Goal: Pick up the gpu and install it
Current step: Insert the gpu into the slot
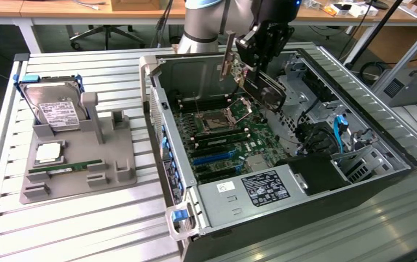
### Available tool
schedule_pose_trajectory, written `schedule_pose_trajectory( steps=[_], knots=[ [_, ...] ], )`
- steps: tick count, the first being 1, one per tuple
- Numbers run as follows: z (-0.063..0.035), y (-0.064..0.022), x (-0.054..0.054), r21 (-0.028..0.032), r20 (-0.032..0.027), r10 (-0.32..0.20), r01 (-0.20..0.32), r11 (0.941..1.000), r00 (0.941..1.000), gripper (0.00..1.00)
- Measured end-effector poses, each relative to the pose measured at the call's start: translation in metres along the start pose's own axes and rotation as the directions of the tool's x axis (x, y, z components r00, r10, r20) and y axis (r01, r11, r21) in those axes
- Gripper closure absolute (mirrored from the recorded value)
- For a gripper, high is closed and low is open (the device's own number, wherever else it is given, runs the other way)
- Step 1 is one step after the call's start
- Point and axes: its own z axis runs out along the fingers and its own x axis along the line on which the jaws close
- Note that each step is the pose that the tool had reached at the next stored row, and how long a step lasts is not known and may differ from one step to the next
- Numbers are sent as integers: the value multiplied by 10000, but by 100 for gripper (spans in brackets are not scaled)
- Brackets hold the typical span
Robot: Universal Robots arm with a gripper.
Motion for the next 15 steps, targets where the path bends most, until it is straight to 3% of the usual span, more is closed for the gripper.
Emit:
schedule_pose_trajectory(
  steps=[15],
  knots=[
    [0, 0, 0, -9, 24, -340, 340, 9994, 9994, 73]
  ],
)
